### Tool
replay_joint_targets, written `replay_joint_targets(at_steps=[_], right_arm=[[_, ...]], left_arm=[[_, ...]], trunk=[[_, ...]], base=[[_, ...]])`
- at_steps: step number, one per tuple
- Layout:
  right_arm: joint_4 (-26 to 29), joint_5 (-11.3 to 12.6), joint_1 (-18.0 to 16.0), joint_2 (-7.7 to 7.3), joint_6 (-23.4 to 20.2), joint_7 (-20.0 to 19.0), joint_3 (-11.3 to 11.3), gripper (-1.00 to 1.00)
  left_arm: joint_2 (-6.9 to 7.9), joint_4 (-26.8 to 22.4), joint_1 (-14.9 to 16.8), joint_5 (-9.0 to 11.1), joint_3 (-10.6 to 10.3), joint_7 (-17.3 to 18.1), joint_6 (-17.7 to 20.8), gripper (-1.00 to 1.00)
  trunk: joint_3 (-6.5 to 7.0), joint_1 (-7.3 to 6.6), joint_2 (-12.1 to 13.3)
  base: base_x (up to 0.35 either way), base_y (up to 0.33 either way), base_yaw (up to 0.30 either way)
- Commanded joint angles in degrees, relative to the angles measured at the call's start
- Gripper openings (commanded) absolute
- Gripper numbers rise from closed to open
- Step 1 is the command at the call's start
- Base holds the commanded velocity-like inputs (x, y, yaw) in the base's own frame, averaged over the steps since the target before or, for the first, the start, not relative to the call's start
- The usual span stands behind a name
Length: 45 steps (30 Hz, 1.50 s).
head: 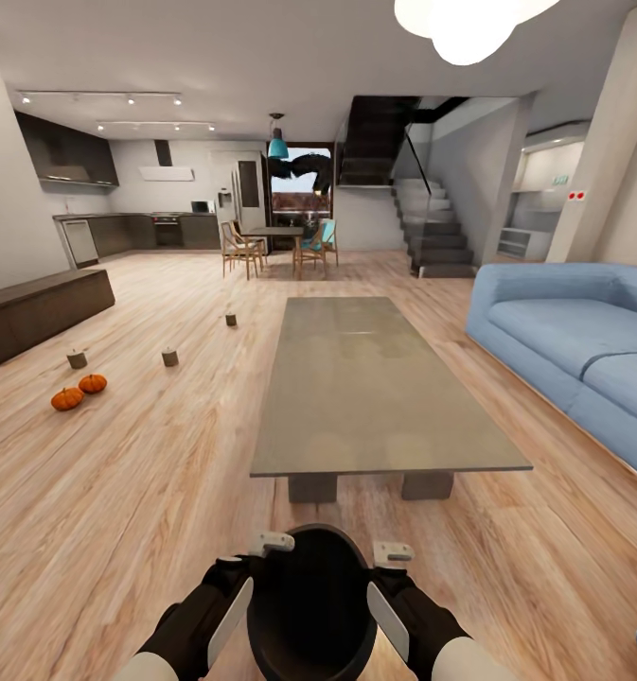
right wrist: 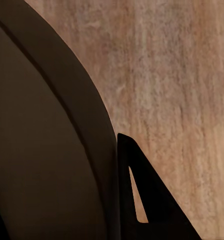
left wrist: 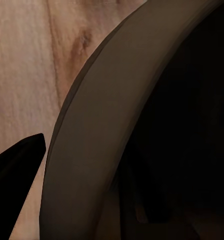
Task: Place each of the two pumpkins and all three candles from the living room inside a cabinet in the living room (use any cabinet), then make sure every cabinet is closed, and position the cauldron so it is next to a table in the living room.
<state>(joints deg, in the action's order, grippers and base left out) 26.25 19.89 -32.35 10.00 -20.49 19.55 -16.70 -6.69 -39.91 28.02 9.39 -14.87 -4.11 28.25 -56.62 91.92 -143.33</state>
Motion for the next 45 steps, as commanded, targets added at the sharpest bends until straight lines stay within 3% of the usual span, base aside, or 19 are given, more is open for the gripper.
replay_joint_targets(at_steps=[1,31,45], right_arm=[[3.0,0.4,-0.1,0.0,0.0,0.4,-0.7,-1.0],[3.0,0.4,-0.1,0.0,0.0,0.4,-0.7,-1.0],[3.0,0.4,-0.1,0.0,0.0,0.4,-0.7,-1.0]], left_arm=[[1.24,0.0,0.0,1.5,-0.5,-0.5,0.2,-1.0],[1.24,0.0,0.0,1.5,-0.5,-0.5,0.2,-1.0],[1.24,0.0,0.0,1.5,-0.5,-0.5,0.2,-1.0]], trunk=[[-0.06,-0.01,0.0],[-0.06,-0.01,0.0],[-0.06,-0.01,0.0]], base=[[0.027,0.0,0.0],[0.122,0.0,0.0],[0.01,0.0,0.0]])
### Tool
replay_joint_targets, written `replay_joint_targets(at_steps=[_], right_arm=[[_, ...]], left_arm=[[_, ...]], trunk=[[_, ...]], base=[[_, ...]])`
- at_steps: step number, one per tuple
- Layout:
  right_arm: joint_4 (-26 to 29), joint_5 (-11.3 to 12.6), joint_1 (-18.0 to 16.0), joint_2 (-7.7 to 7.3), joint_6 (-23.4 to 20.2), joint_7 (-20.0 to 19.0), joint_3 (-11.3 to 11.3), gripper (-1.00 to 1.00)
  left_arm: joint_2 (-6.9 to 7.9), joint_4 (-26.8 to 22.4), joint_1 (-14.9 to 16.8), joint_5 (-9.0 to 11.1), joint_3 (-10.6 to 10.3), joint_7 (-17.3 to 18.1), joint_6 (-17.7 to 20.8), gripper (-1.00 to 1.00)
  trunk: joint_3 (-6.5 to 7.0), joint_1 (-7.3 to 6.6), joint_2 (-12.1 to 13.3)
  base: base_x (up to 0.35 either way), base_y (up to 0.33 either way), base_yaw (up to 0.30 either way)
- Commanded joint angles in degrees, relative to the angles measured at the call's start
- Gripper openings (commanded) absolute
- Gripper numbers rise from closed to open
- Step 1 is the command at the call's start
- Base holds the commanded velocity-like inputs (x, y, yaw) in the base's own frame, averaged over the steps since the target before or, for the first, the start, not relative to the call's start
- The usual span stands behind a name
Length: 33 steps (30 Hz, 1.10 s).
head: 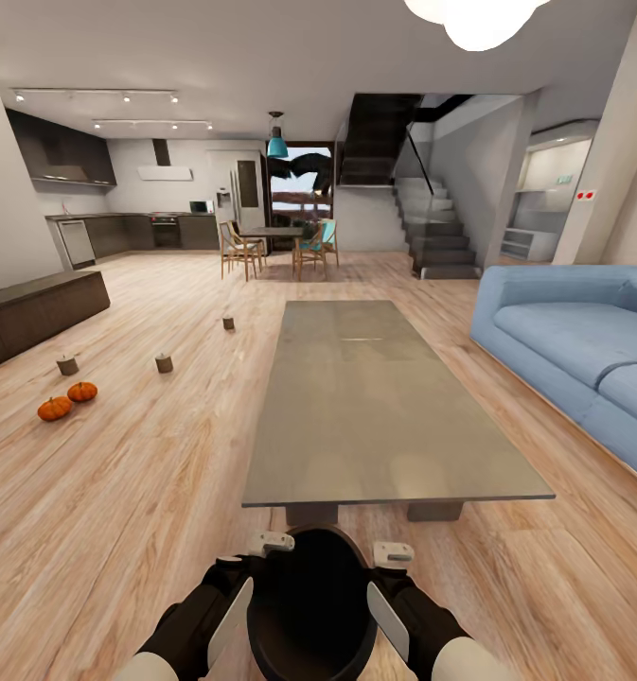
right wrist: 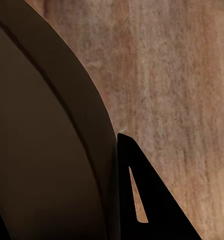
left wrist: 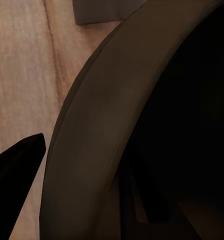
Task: Place each of the two pumpkins and all three candles from the living room inside a cabinet in the living room (use any cabinet), then make sure every cabinet is closed, and position the cauldron so it is next to a table in the living room.
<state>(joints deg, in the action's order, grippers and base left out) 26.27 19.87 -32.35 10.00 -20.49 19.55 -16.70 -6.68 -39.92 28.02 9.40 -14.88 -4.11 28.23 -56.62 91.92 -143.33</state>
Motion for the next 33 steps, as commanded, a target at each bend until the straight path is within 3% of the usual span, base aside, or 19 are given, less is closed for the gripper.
replay_joint_targets(at_steps=[1,10,33], right_arm=[[3.0,0.4,-0.1,0.0,0.0,0.4,-0.7,-1.0],[3.0,0.4,-0.1,0.0,0.0,0.4,-0.7,-1.0],[3.0,0.4,-0.1,0.0,0.0,0.4,-0.7,-1.0]], left_arm=[[1.23,0.0,0.0,1.5,-0.5,-0.5,0.2,-1.0],[1.23,0.0,0.0,1.5,-0.5,-0.5,0.2,-1.0],[1.23,0.0,0.0,1.5,-0.5,-0.5,0.2,-1.0]], trunk=[[-0.06,-0.02,0.0],[-0.06,-0.02,0.0],[-5.15,0.58,-0.3]], base=[[0.0,0.0,0.0],[0.0,0.0,0.0],[0.0,0.0,0.0]])
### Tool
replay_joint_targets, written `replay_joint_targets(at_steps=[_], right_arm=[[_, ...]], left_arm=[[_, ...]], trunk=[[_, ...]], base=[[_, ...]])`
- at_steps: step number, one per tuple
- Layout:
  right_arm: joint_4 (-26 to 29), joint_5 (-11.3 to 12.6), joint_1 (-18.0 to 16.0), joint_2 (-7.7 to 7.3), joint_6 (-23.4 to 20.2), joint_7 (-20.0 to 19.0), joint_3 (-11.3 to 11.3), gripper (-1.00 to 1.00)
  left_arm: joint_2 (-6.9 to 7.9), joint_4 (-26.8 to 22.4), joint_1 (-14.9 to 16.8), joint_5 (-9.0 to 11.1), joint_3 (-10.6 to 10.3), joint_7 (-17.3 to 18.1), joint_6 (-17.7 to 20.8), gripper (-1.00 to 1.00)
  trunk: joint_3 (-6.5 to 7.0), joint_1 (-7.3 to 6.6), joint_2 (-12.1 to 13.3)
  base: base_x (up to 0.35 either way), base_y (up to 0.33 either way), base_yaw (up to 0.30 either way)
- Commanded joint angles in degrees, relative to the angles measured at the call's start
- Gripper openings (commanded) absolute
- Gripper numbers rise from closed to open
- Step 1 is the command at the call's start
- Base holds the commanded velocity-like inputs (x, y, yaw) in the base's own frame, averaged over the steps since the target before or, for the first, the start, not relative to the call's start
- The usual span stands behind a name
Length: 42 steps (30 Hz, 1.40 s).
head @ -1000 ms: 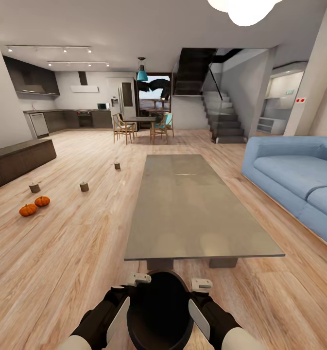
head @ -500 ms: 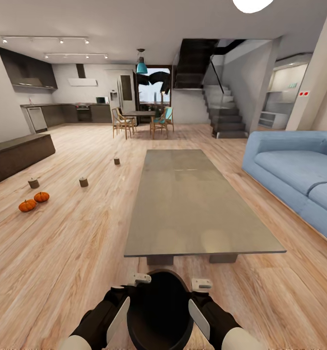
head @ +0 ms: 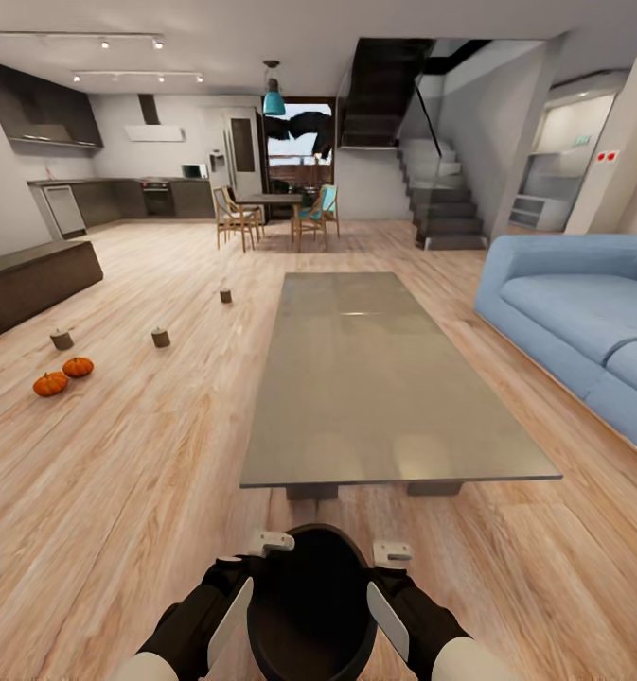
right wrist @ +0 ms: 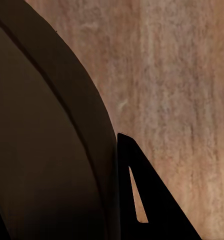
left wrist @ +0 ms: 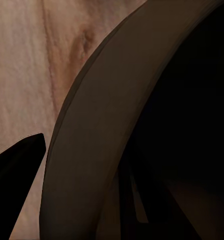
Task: Place each of the two pumpkins and all three candles from the living room inside a cabinet in the living room (use any cabinet), then make sure every cabinet is closed, and position the cauldron so it is next to a table in the living room.
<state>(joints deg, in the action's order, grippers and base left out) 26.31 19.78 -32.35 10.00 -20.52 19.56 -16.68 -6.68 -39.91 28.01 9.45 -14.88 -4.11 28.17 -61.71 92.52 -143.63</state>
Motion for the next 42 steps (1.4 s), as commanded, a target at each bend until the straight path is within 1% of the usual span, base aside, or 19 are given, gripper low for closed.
replay_joint_targets(at_steps=[1,3,16,22,42], right_arm=[[3.0,0.5,-0.1,0.0,0.0,0.4,-0.7,-1.0],[3.0,0.5,-0.1,0.0,0.0,0.4,-0.7,-1.0],[3.0,0.5,-0.1,0.0,0.0,0.4,-0.7,-1.0],[3.0,0.5,-0.1,0.0,0.0,0.4,-0.7,-1.0],[3.0,0.5,-0.1,0.0,0.0,0.3,-0.7,-1.0]], left_arm=[[1.23,0.0,0.0,1.4,-0.5,-0.5,0.2,-1.0],[1.23,0.0,0.0,1.4,-0.5,-0.5,0.2,-1.0],[1.23,0.0,0.0,1.4,-0.5,-0.5,0.3,-1.0],[1.23,0.0,0.0,1.4,-0.5,-0.5,0.3,-1.0],[1.23,0.0,0.0,1.4,-0.5,-0.5,0.3,-1.0]], trunk=[[-0.28,0.0,0.0],[-0.72,0.06,-0.1],[-0.72,0.06,-0.1],[-0.72,0.06,-0.1],[-0.72,0.06,-0.1]], base=[[0.0,0.0,0.0],[0.0,0.0,0.0],[0.0,0.0,0.0],[0.11,0.0,0.0],[0.038,0.0,0.0]])
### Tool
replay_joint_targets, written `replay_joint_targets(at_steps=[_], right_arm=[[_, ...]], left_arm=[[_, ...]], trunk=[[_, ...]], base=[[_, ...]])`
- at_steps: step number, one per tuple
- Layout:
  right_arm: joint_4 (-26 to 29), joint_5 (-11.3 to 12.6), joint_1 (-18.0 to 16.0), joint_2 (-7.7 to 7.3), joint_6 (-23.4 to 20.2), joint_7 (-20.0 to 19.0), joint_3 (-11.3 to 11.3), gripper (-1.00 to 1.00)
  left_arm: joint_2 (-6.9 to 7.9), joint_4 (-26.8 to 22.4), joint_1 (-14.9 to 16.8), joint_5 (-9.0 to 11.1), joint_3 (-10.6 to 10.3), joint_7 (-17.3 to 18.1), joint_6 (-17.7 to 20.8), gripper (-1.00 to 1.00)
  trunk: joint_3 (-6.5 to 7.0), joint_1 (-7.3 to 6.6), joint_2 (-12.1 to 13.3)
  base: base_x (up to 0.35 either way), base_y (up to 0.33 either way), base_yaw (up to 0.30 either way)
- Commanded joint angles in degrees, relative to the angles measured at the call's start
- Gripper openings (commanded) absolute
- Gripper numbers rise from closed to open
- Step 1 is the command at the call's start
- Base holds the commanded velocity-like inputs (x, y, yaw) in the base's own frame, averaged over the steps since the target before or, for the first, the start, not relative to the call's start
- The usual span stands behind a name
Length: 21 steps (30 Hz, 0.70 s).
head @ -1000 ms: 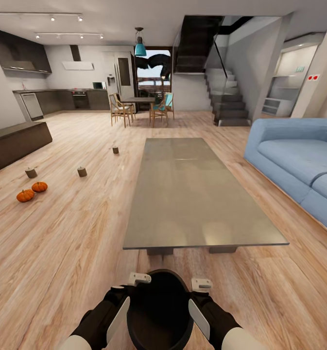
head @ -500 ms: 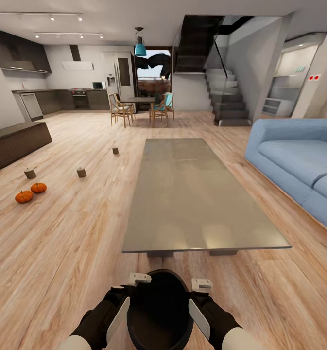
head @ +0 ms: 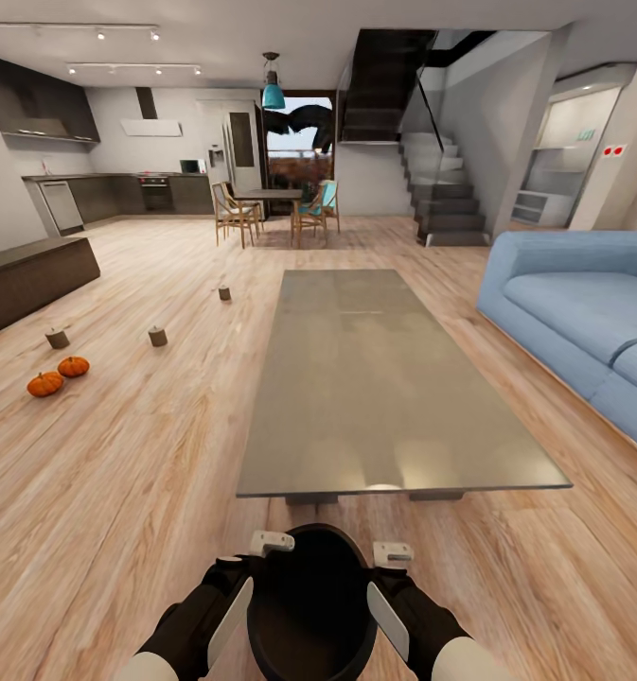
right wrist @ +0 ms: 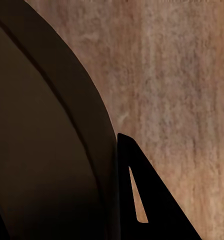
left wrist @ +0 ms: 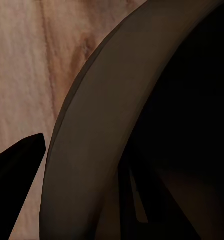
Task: Place each of the two pumpkins and all three candles from the living room inside a cabinet in the living room (use any cabinet), then make sure every cabinet is closed, and position the cauldron so it is next to a table in the living room.
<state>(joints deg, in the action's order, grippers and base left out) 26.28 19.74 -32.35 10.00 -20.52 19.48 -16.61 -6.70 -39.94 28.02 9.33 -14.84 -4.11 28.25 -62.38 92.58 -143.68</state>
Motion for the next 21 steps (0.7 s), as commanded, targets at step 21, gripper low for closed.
replay_joint_targets(at_steps=[21], right_arm=[[3.0,0.6,-0.1,0.0,0.0,0.4,-0.8,-1.0]], left_arm=[[1.25,0.0,0.0,1.6,-0.5,-0.5,0.2,-1.0]], trunk=[[-0.05,-0.01,0.0]], base=[[0.037,0.0,0.0]])
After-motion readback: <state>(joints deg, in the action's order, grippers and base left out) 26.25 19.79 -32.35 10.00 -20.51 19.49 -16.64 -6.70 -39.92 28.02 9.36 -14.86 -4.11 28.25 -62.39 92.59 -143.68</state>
